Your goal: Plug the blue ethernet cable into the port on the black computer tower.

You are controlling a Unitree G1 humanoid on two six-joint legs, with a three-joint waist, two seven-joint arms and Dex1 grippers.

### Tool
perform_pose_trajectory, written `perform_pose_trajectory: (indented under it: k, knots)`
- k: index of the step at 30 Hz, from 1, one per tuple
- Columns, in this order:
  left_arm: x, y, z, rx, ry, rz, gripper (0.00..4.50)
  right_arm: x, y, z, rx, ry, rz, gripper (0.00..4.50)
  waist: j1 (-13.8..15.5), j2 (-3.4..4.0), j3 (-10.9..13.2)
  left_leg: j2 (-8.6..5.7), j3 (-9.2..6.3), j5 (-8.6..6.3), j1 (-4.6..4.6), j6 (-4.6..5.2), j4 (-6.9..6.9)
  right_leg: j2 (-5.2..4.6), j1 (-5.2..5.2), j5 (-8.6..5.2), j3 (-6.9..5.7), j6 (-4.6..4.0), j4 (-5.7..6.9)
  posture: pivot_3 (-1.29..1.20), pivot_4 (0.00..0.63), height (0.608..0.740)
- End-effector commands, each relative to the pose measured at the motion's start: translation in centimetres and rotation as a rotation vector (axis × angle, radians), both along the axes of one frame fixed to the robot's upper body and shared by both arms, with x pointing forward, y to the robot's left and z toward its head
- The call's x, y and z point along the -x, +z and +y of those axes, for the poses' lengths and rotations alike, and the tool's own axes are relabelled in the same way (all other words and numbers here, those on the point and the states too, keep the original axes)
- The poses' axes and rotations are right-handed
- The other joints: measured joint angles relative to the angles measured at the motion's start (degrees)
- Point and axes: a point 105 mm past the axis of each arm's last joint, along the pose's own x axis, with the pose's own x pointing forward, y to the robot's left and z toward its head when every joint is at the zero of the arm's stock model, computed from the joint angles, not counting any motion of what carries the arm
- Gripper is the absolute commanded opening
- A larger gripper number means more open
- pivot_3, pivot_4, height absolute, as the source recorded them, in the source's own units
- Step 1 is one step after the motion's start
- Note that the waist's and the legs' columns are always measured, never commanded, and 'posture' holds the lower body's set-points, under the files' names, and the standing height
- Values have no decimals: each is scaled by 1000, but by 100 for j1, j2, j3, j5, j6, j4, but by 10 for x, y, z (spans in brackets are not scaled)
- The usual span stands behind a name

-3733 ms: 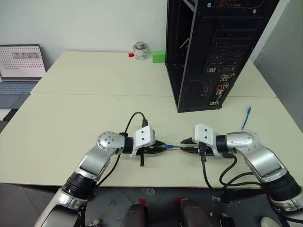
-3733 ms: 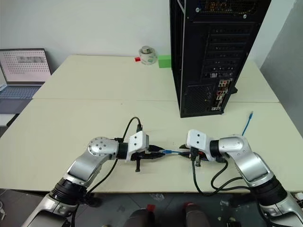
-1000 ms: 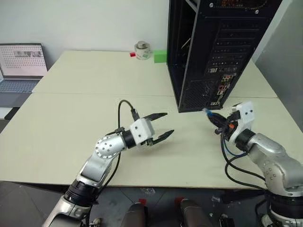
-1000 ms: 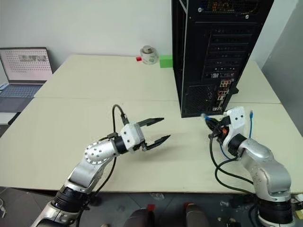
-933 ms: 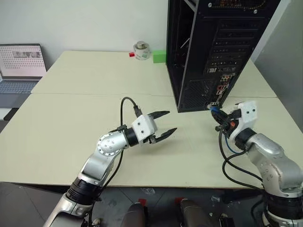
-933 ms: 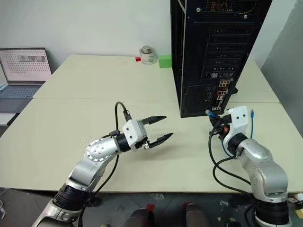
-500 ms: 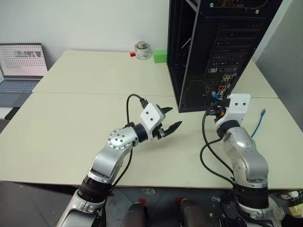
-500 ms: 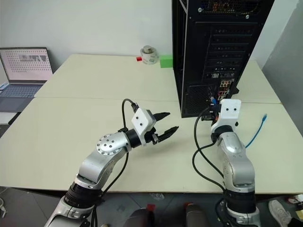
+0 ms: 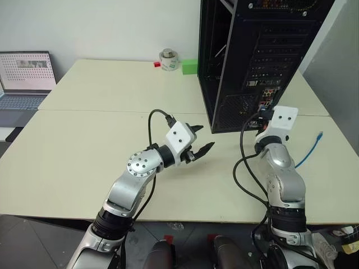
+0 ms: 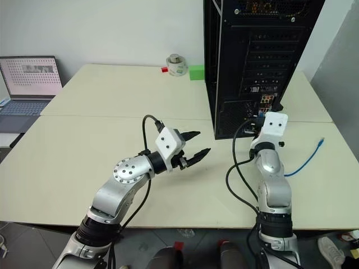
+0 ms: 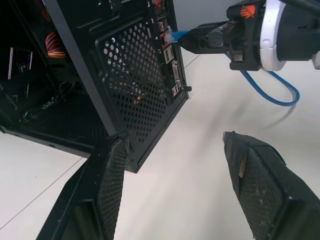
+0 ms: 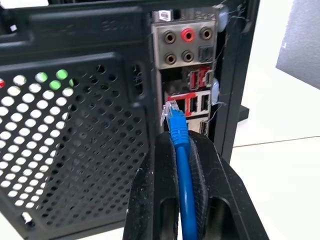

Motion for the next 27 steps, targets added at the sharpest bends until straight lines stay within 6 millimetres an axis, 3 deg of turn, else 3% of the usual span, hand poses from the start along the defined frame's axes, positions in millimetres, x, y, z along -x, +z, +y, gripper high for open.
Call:
perform_pose_trajectory:
  k: [1, 27]
  knots:
    - [10, 20, -9, 17, -58, -88, 3175, 0, 17, -2, -13, -13, -67, 15, 0, 0, 0, 0, 0, 0, 0, 0, 0, 0, 0, 0, 0, 0, 0, 0, 150, 740]
    - [-2, 32, -24, 45, -85, -76, 3175, -8, 13, -2, -65, 12, -33, 15, -2, 0, 0, -1, 1, 0, -1, 0, -1, 0, -1, 0, 1, 0, 0, 0, 150, 740]
